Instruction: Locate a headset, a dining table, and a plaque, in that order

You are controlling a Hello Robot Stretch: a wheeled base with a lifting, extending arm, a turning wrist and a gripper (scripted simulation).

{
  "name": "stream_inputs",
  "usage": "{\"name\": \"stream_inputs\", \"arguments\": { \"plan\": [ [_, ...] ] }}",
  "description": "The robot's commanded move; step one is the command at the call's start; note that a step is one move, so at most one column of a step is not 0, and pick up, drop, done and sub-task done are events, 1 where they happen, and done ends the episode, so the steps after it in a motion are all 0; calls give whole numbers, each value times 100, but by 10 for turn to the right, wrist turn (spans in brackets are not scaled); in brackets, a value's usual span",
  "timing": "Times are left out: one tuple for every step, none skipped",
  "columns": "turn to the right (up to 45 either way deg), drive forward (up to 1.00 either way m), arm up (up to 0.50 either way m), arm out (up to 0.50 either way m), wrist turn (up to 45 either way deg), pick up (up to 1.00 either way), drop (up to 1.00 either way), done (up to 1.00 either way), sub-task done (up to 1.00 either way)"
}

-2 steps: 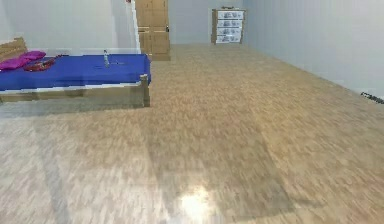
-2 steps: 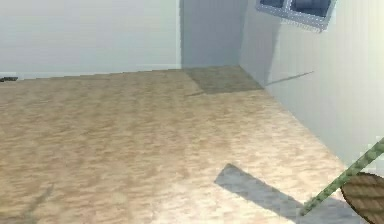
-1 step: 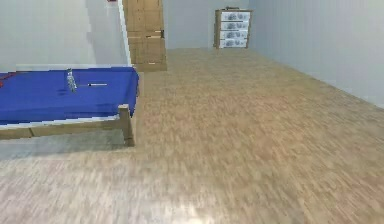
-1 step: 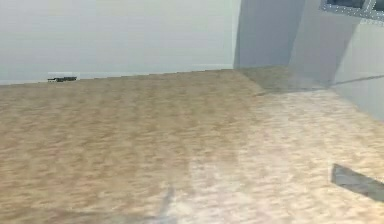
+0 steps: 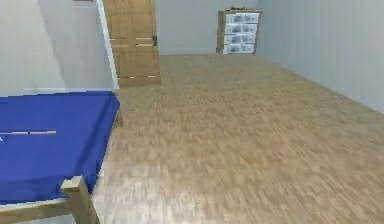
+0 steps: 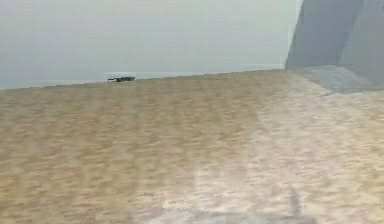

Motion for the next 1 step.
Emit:
{"name": "stream_inputs", "arguments": {
  "plan": [
    [0, 80, 0, 0, 0, 0, 0, 0, 0]
  ]
}}
